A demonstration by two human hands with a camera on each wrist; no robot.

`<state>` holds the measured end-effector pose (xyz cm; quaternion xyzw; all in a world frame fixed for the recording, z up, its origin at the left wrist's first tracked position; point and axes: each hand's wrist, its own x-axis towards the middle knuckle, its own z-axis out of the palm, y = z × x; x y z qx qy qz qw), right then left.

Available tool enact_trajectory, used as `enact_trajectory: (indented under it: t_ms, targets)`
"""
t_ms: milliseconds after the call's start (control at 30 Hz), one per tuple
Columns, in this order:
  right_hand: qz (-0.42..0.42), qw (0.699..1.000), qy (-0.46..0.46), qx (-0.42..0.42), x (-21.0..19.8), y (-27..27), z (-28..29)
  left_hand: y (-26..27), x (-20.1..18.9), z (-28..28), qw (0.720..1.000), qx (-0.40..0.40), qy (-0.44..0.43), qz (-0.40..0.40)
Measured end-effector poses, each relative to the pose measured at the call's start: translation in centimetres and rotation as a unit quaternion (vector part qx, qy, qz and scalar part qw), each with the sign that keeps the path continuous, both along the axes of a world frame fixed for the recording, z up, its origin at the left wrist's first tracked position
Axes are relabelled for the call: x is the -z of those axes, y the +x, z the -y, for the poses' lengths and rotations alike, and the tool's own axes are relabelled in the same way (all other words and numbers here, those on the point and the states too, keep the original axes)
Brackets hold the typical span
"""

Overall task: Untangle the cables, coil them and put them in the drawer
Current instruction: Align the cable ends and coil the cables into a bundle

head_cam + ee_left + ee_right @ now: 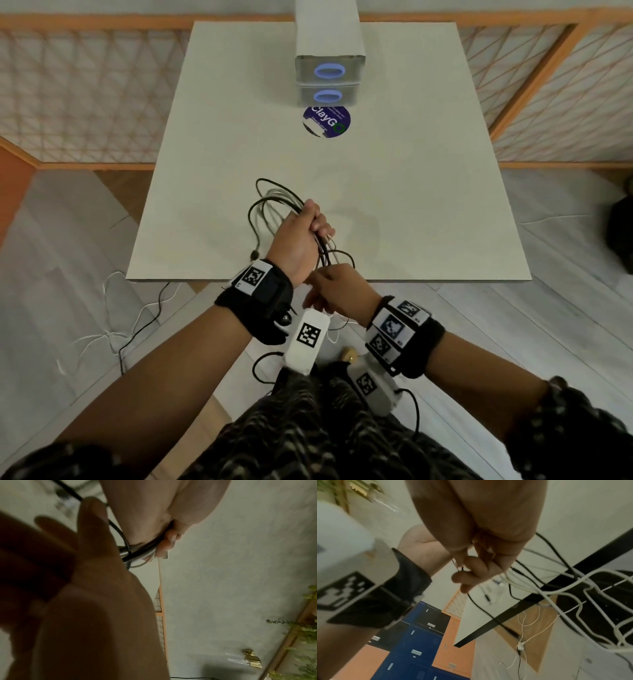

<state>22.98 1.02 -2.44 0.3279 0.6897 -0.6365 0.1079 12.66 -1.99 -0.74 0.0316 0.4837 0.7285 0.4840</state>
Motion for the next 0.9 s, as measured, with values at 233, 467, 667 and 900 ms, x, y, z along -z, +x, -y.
enact_trajectory:
  t_ms: [233,467,667,900]
  targets:
    - [-0.027,0.992,0.036,-0.118,2.8,2.3,0.5,-1.7,-1.1,0.2,0.999,0.037,-0.025,0.0]
    - [0.303,0.86,0.251,-0.325,15.2,11.5,-2.5,-5.5,-6.2,0.3,0.998,0.056,-0.002,-0.01]
    - [0.278,0.862,0.281,-0.318,13.8,10.3,-4.8,-5.8,-7.0,0.5,0.991,0.112,-0.021,-0.066]
    - [-0.161,0.967,0.191,-0.057,0.9,1.1,-3.9,-2.3,-4.5,-0.3,0.982,0.157,-0.055,-0.092]
